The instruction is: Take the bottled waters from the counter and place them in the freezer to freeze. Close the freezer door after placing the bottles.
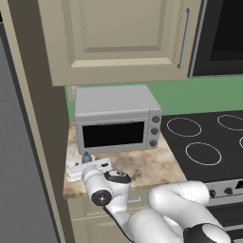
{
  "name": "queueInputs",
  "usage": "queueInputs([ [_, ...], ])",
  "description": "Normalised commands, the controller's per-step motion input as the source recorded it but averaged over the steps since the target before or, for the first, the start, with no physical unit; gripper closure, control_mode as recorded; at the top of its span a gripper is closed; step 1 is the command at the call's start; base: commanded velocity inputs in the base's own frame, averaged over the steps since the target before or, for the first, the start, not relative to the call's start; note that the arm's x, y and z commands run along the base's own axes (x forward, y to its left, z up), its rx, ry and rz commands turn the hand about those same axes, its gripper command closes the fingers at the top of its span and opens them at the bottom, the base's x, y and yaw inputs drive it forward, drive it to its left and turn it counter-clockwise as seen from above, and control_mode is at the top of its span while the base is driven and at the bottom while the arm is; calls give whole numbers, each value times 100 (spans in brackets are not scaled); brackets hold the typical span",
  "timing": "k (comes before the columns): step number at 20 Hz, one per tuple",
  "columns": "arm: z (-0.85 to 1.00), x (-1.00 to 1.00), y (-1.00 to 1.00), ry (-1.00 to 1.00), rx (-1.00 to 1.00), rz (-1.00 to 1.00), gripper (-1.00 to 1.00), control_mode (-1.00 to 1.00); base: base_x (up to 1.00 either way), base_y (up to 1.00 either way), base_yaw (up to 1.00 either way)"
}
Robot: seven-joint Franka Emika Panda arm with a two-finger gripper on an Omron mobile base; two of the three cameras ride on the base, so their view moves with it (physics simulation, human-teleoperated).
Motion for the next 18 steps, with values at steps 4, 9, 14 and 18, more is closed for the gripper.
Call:
queueInputs([
  [4,0,10,5,-1,0,0,-100,-100,0,0,0],
  [9,-1,7,0,0,0,0,-100,-100,0,0,0],
  [14,-5,5,0,0,0,0,-100,-100,0,0,0],
  [18,-6,4,1,0,0,0,-100,-100,0,0,0],
])
